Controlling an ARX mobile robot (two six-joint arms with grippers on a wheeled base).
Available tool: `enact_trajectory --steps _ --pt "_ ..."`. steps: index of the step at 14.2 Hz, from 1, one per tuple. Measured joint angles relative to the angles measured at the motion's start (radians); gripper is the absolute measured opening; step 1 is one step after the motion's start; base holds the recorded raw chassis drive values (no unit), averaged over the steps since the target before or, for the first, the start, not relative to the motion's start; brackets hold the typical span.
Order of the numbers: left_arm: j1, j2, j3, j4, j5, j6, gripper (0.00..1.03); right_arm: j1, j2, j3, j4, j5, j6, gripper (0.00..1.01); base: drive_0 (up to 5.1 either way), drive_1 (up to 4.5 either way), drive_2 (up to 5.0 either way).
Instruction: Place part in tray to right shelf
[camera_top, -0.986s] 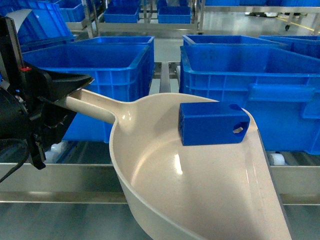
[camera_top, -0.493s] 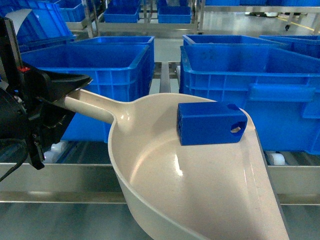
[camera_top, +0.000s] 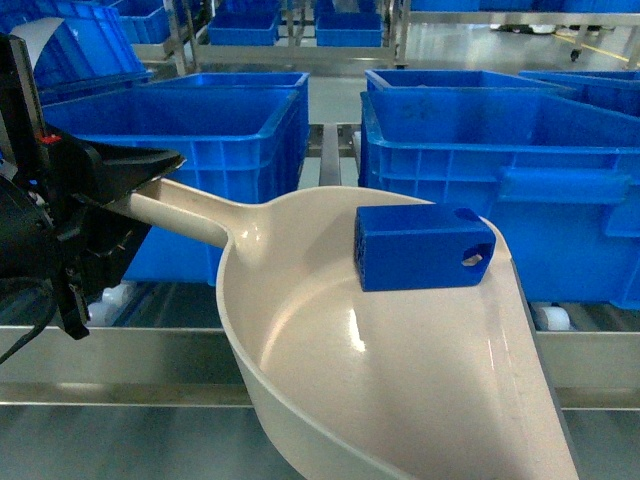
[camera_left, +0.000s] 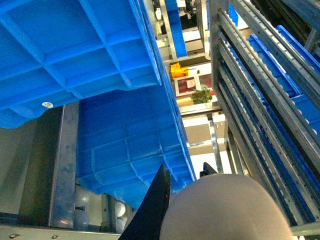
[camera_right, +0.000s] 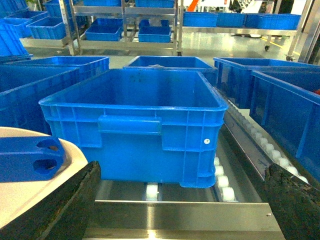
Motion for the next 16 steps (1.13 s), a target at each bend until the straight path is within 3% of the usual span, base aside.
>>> enact_trajectory --steps 16 --pt "0.0 0.0 0.0 0.0 0.0 0.0 0.14 0.0 0.0 0.0 0.0 0.0 0.0 0.98 0.0 0.0 0.0"
